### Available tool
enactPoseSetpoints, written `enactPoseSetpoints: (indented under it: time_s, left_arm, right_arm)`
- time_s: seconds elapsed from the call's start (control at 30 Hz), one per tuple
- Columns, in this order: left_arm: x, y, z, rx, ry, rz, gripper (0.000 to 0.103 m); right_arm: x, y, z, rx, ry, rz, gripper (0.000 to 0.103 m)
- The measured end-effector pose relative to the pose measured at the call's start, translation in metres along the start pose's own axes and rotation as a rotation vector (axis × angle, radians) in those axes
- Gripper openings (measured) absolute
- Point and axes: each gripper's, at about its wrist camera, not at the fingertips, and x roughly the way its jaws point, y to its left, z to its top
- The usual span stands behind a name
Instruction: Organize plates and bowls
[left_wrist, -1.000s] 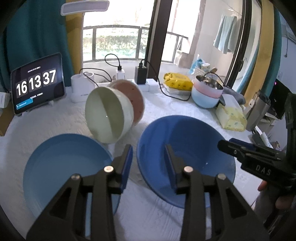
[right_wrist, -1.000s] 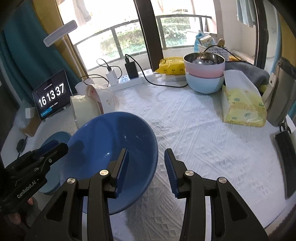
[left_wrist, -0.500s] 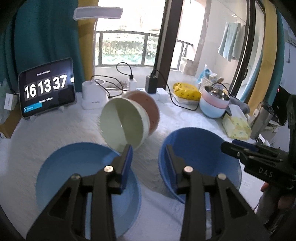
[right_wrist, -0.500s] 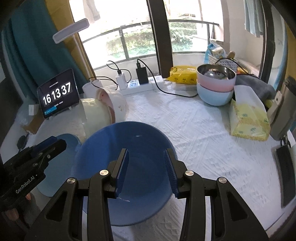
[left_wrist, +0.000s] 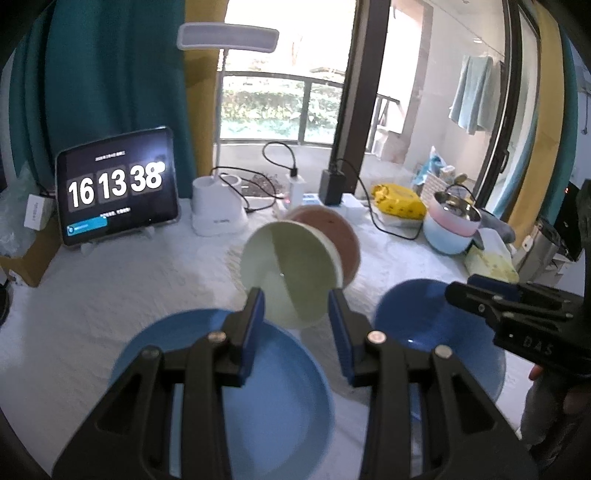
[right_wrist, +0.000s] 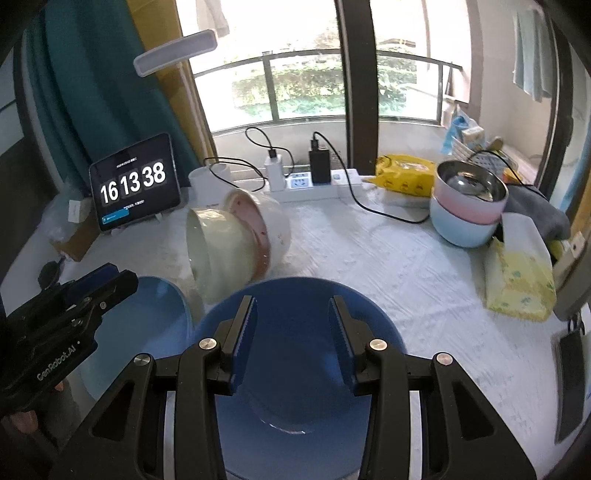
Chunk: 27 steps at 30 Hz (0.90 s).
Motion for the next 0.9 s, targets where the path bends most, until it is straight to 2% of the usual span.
enactPoseSetpoints:
  time_s: [0.27,0.47,0.9]
  left_arm:
    - [0.006,0.021,0.013,0.013,-0.012,0.016,0.037]
    - [0.014,0.035,0.024,0.007,-0.001,-0.014,0.038]
    - [0.049,0.061,0.037,-0.025,0.031,-0.051,0.037]
  right_arm:
    - [0.013,0.018,0.01,-0.032,0.009,0.013,0.042]
    - [0.02,0.033,0.017,-0.063,0.016,0.012,0.042]
    - [0.039,0.051,0.037,-0.027,0.02,0.016,0.042]
